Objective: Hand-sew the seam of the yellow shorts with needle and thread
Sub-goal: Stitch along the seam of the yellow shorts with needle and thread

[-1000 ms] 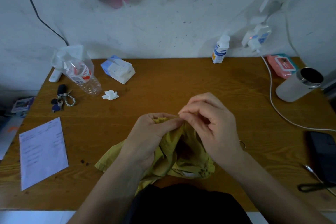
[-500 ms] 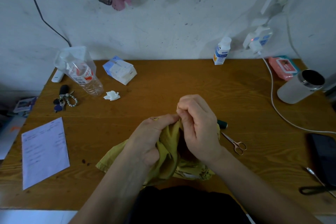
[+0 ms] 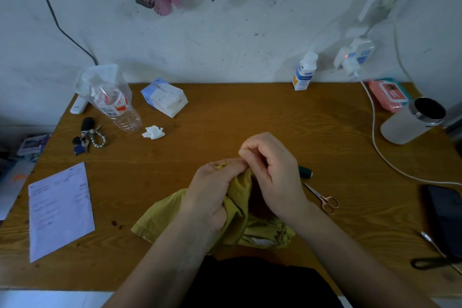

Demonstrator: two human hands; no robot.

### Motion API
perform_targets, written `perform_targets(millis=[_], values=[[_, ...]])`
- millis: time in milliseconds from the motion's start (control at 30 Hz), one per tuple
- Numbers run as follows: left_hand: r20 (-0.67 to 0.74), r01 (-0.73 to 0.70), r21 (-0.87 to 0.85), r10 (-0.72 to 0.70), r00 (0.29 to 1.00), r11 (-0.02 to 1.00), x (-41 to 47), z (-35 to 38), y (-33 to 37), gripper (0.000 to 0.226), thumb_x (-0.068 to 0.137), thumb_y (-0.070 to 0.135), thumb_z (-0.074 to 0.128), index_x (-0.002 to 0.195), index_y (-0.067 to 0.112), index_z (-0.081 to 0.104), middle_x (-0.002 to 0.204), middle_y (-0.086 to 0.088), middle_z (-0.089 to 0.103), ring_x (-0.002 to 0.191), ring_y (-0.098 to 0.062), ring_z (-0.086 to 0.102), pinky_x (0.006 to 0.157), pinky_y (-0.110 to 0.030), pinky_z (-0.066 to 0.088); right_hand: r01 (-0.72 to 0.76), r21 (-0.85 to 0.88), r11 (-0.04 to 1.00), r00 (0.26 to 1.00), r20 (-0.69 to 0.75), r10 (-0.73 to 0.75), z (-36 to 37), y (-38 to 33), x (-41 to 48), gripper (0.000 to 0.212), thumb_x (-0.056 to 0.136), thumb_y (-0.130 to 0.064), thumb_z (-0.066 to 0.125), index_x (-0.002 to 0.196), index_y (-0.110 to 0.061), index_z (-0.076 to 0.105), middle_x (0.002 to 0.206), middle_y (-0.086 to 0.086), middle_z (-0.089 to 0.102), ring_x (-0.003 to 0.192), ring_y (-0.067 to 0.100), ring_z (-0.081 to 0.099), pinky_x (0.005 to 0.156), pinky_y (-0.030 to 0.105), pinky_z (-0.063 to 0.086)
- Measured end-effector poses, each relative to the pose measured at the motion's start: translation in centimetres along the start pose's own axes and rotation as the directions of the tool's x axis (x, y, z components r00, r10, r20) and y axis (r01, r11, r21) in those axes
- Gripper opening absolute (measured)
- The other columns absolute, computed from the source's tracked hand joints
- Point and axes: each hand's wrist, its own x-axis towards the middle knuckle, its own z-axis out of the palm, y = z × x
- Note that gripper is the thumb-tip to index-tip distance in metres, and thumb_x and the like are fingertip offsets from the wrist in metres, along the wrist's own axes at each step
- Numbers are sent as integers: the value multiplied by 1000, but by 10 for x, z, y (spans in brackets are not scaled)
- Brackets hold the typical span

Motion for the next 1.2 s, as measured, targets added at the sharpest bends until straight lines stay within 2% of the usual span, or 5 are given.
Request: perform_targets(millis=[333, 533, 667, 800, 1200], values=[[-77, 214, -49, -217, 973, 976, -9, 9, 9, 20, 91, 9, 54, 81, -3, 68, 56, -14, 67, 70, -27, 64, 79, -37, 54, 136, -83, 987, 987, -71, -142, 10, -7, 7, 21, 89, -1, 42, 74, -1, 57, 74, 8, 56, 67, 20, 48, 58, 32, 39], [-47, -56, -14, 55, 997, 998, -7, 1, 3, 13, 85, 0, 60, 80, -2, 71, 71, -19, 71, 60, -27, 70, 54, -32, 59, -91, 194, 977, 991, -75, 107, 0, -18, 14, 19, 95, -11, 42, 83, -10, 56, 75, -3, 57, 70, 10, 54, 68, 23, 43], [-74, -160, 100, 167, 983, 982, -5, -10, 5, 14, 85, 5, 63, 76, 4, 75, 77, -20, 73, 66, -28, 72, 58, -31, 58, -433, 655, 619, 862, 100, 497, -21, -19, 23, 23, 98, -10, 37, 79, -12, 50, 61, -5, 52, 47, 3, 38, 45, 14, 31], [-92, -251, 174, 269, 959, 952, -5, -19, 12, 20, 85, 7, 64, 70, 12, 76, 73, -16, 74, 64, -25, 72, 56, -27, 56, -515, 801, 307, 707, 194, 680, -42, -6, 23, 27, 98, -13, 37, 76, -13, 50, 52, -7, 44, 44, 5, 34, 40, 15, 28], [-186, -295, 162, 323, 928, 942, -2, -40, 26, 21, 81, 5, 67, 64, 13, 76, 68, -11, 74, 61, -19, 71, 52, -23, 55, -345, 929, 137, 484, 51, 874, -98, 35, 4, 19, 97, -19, 41, 82, -16, 53, 55, -9, 43, 46, 3, 36, 43, 13, 33]])
